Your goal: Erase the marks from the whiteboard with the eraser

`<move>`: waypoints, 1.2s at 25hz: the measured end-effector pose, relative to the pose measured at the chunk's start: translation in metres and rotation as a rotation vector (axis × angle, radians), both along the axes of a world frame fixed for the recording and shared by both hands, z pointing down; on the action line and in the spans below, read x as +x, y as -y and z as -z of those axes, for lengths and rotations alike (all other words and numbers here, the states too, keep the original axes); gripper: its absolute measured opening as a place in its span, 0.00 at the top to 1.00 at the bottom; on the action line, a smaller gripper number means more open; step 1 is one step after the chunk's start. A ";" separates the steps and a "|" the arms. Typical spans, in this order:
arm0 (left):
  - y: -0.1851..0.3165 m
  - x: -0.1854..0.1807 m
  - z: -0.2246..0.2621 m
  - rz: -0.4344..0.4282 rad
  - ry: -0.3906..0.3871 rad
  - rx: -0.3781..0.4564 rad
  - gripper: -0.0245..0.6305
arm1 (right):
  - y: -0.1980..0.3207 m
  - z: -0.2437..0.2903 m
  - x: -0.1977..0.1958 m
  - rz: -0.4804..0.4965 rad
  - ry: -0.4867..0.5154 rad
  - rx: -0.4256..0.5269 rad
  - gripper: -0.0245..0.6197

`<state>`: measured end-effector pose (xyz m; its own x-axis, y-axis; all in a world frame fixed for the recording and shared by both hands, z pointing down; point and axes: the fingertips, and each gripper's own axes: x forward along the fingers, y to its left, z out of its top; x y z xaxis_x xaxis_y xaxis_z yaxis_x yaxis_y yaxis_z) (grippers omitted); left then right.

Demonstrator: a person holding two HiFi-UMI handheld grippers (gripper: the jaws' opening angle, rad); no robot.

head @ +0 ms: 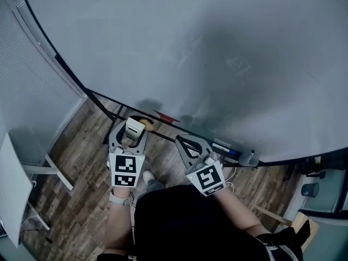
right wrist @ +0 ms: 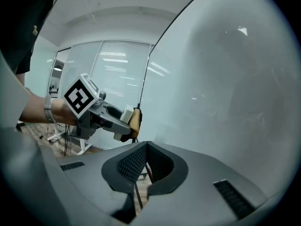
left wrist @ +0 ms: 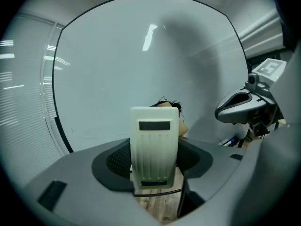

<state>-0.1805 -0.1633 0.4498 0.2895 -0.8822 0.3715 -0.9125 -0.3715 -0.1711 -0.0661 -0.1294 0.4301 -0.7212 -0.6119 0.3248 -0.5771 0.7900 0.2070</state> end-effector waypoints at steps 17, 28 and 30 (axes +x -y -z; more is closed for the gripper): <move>-0.053 -0.024 -0.014 0.092 -0.204 0.047 0.56 | -0.004 0.007 -0.022 0.086 0.086 -0.026 0.92; -0.060 -0.019 -0.005 0.063 -0.260 0.095 0.56 | -0.010 0.007 -0.017 0.098 0.151 -0.054 0.92; -0.060 -0.017 -0.005 0.055 -0.255 0.094 0.56 | -0.011 0.006 -0.017 0.098 0.147 -0.054 0.92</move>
